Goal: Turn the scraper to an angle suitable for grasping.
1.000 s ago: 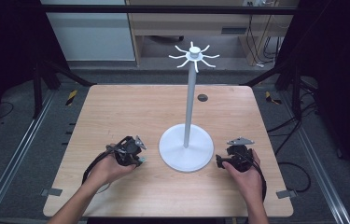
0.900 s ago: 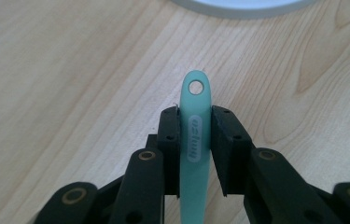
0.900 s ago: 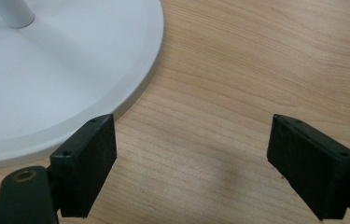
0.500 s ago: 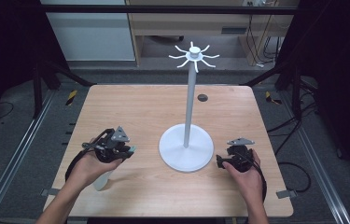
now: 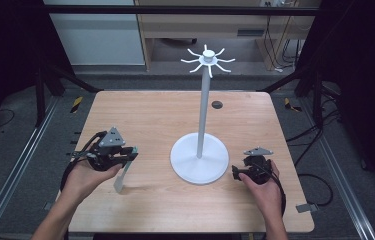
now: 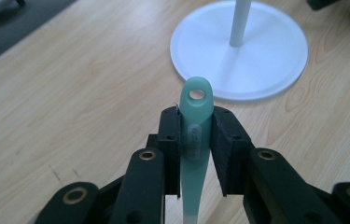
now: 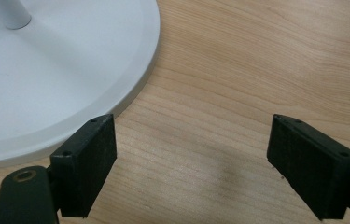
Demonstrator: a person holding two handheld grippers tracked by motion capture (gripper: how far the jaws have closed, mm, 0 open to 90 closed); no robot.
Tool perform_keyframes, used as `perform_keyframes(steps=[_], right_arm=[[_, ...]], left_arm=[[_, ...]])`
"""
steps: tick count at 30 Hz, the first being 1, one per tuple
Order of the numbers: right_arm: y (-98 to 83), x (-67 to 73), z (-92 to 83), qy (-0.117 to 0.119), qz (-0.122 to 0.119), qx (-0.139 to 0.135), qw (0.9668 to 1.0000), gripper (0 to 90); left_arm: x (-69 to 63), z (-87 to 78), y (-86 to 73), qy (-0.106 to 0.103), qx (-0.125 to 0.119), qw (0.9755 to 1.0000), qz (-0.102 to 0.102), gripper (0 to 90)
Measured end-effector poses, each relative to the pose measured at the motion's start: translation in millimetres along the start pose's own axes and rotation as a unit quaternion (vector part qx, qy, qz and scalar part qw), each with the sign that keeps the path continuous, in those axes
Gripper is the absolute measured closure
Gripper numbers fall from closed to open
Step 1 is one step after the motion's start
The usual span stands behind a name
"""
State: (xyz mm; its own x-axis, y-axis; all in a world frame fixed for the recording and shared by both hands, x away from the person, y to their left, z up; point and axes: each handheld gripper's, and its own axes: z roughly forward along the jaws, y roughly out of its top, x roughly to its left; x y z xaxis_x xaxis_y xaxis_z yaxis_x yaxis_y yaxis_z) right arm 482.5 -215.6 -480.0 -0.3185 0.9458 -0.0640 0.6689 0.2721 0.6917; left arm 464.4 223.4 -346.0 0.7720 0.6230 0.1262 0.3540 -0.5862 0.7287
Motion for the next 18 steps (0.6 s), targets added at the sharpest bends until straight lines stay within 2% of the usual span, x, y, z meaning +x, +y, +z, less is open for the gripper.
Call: perform_keyframes(steps=[6,12,18], right_arm=[[0.2,-0.7,-0.4,-0.002,0.001,-0.002,1.0,16.1],[0.2,-0.6,-1.2,-0.003,0.001,-0.003,1.0,16.2],[0.7,-0.7,-1.2,-0.002,0.003,-0.005,1.0,16.2]], left_arm=[[0.1,-13.1,8.9,0.01,-0.038,0.9992,-0.001,74.4],[-3.3,-23.2,16.7,0.018,-0.078,0.9967,-0.008,74.4],[-6.2,-27.0,26.8,0.017,-0.093,0.9955,-0.005,74.4]])
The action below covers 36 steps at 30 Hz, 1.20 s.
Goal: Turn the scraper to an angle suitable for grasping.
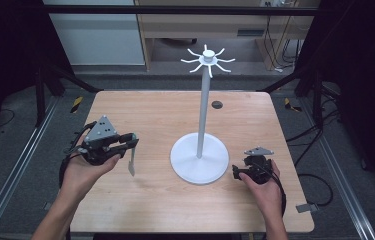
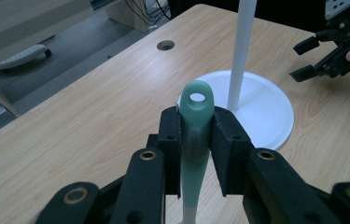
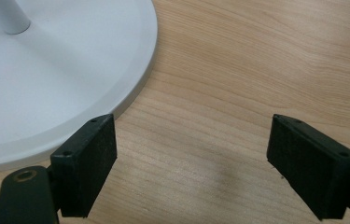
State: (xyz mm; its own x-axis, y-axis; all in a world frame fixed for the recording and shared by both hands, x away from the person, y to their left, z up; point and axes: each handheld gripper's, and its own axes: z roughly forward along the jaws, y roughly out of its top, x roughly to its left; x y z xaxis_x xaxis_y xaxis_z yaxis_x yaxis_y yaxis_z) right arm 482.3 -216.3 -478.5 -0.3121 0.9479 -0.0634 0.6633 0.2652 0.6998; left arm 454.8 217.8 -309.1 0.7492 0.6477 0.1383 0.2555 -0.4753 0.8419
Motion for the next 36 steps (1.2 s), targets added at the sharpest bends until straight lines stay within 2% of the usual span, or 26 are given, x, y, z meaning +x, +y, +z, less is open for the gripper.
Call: perform_keyframes(steps=[13,23,26,29,36], right_arm=[[0.4,0.0,-1.3,-0.002,0.001,-0.004,1.0,16.2],[1.0,-0.2,-2.4,-0.004,0.002,-0.008,1.0,15.4],[0.6,-1.4,-3.3,-0.004,0.003,-0.01,0.9999,14.0],[1.9,-2.1,-4.4,0.0,0.012,-0.02,0.9997,10.6],[2.6,-3.0,-4.9,-0.005,0.01,-0.024,0.9997,10.5]], left_arm=[[-9.0,-2.9,22.5,-0.008,-0.021,0.9997,0.005,74.4],[-17.6,-7.7,51.4,-0.014,-0.048,0.9987,0.007,74.4],[-19.6,-6.3,58.6,-0.02,-0.05,0.9985,0.008,74.4],[-20.4,-4.6,62.4,-0.021,-0.049,0.9985,0.007,74.4],[-23.2,-2.8,69.1,-0.025,-0.058,0.998,0.005,74.4]])
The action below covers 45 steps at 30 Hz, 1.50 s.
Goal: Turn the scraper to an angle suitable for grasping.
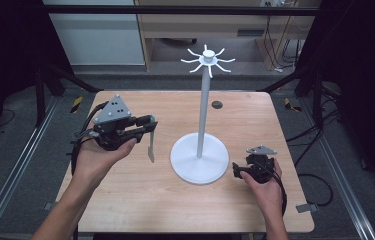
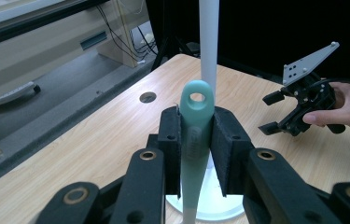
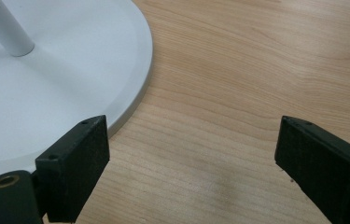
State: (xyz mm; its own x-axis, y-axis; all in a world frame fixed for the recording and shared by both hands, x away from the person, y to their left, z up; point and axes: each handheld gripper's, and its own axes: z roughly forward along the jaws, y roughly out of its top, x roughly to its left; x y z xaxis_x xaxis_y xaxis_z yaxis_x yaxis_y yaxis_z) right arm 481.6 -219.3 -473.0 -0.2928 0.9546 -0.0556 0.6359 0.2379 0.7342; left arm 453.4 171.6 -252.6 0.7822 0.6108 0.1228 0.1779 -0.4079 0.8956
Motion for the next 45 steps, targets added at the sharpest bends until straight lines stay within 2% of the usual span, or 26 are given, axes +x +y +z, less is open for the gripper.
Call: perform_keyframes(steps=[7,12,16,22,23,28,33,36,37,45], right_arm=[[-0.5,0.2,1.0,-0.006,0.007,0.004,1.0,10.5],[0.8,1.9,1.7,-0.004,0.003,0.0,1.0,10.4],[1.5,3.1,1.5,-0.002,-0.001,-0.003,1.0,10.7],[1.1,2.9,3.1,-0.006,-0.002,0.002,1.0,11.0],[1.0,2.9,2.9,-0.007,-0.001,0.001,1.0,11.0],[0.2,2.9,-1.5,-0.006,0.004,-0.003,1.0,11.0],[0.0,2.0,-0.6,-0.008,0.003,-0.002,1.0,11.6],[-0.2,1.1,-0.2,-0.011,-0.003,0.003,0.9999,11.6],[0.0,1.8,-0.3,-0.011,0.002,0.001,0.9999,11.5],[0.1,1.7,0.4,-0.015,0.002,0.002,0.9999,11.3]], left_arm=[[-7.0,-1.3,8.8,0.001,-0.006,0.9999,0.008,74.4],[-12.3,-2.7,15.4,-0.003,-0.01,0.9999,0.009,74.4],[-15.8,-6.1,23.8,-0.016,-0.023,0.9996,0.004,74.4],[-23.8,-3.9,37.0,-0.013,-0.027,0.9995,0.014,74.4],[-24.1,-2.5,39.0,-0.012,-0.026,0.9994,0.017,74.4],[-21.8,8.4,46.9,-0.011,-0.025,0.9996,0.01,74.4],[-22.5,13.1,58.2,-0.005,-0.022,0.9995,0.022,74.4],[-25.0,13.7,65.4,-0.003,-0.021,0.9994,0.029,74.4],[-25.5,13.5,67.6,-0.002,-0.021,0.9993,0.03,74.4],[-28.3,9.9,77.4,-0.002,-0.031,0.9992,0.027,74.4]])
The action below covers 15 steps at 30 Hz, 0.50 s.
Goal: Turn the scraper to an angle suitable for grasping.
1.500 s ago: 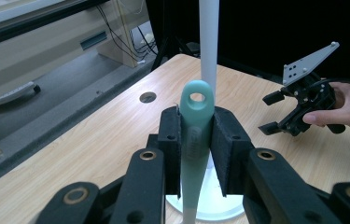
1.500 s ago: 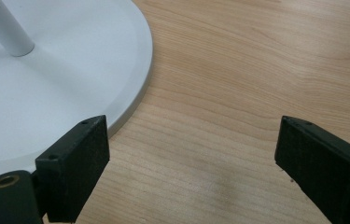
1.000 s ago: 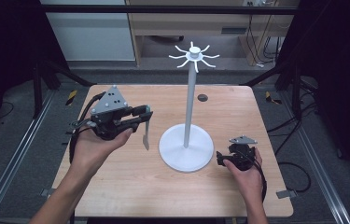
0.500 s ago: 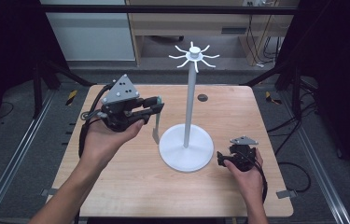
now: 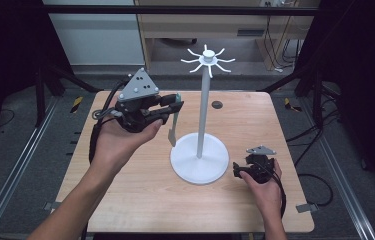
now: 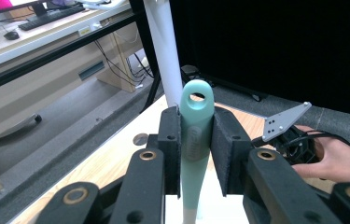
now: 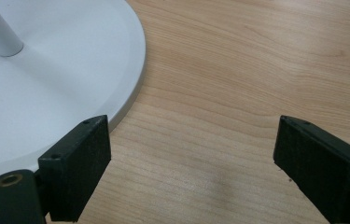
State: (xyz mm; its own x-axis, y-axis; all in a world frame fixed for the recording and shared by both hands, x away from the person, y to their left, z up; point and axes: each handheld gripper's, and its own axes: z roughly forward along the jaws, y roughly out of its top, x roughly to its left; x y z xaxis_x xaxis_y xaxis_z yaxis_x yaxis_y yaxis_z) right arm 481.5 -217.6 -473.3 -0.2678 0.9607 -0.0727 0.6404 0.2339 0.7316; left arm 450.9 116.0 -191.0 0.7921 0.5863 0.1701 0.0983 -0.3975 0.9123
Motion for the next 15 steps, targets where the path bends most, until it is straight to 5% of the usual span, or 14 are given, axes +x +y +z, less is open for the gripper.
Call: perform_keyframes(steps=[15], right_arm=[[1.7,1.3,-1.0,0.001,0.003,-0.008,1.0,9.6]], left_arm=[[7.1,5.4,7.8,0.005,-0.008,0.9999,-0.014,74.4]])
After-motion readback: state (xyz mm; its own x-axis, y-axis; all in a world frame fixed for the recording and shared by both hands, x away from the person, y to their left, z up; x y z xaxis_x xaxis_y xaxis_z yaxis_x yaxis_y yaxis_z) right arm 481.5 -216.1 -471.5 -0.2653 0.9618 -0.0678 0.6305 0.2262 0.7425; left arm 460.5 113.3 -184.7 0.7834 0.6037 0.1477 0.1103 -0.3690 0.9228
